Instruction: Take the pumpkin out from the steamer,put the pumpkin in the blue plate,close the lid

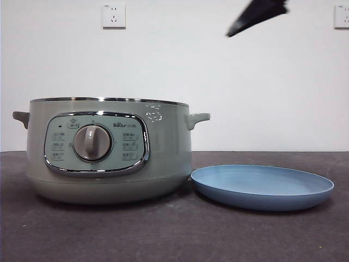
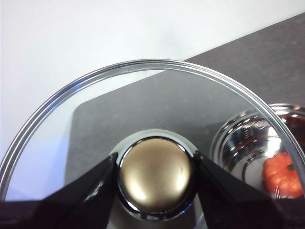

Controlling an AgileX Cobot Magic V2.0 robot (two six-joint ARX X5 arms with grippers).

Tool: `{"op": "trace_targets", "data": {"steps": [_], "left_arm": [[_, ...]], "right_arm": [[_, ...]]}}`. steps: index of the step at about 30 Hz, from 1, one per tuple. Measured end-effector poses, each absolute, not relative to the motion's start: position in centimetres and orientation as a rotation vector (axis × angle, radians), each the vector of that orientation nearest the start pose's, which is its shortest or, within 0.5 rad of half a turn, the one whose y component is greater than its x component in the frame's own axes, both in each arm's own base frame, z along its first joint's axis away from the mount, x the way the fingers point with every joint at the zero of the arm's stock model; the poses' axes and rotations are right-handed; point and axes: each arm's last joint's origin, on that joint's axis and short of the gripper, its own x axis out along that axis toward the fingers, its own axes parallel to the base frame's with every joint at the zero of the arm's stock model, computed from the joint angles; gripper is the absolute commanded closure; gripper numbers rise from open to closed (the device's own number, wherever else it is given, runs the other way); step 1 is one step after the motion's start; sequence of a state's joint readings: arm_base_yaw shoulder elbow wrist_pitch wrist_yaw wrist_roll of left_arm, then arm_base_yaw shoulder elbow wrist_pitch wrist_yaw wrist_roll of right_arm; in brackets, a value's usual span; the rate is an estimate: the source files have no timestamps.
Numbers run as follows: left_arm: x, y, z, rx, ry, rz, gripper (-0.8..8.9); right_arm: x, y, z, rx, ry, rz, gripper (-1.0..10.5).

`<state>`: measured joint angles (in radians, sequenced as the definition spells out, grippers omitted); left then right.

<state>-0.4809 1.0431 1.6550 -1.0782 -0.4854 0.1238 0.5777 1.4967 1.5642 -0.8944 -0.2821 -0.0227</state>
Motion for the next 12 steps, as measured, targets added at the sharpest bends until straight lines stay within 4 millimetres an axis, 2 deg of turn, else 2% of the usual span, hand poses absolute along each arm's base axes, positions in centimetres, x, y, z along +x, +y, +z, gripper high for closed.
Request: {"op": "trace_targets", "data": {"steps": [5,7,9,12], "left_arm": [[11.5,-4.5,48.0,0.343,0.422,-0.019,8.26],[11.2,-4.3,47.9,0.35,0.434,-0.02,8.26],[11.2,-4.3,47.7,0.357,0.448,-0.021,8.26],[11.1,-4.3,47.6,0.365,0.463,-0.022,8.26]], "right_arm": [[26.6,22.6,37.8,-0.298,0.851,0.806,4.1],[27.2,25.3,37.6,-0.372,0.854,0.797,4.1],[27.7,27.7,36.6,-0.438,0.866,0.785,4.1],[28.8,30.3,33.3,-0.517,0.924,0.791,4.1]]}}
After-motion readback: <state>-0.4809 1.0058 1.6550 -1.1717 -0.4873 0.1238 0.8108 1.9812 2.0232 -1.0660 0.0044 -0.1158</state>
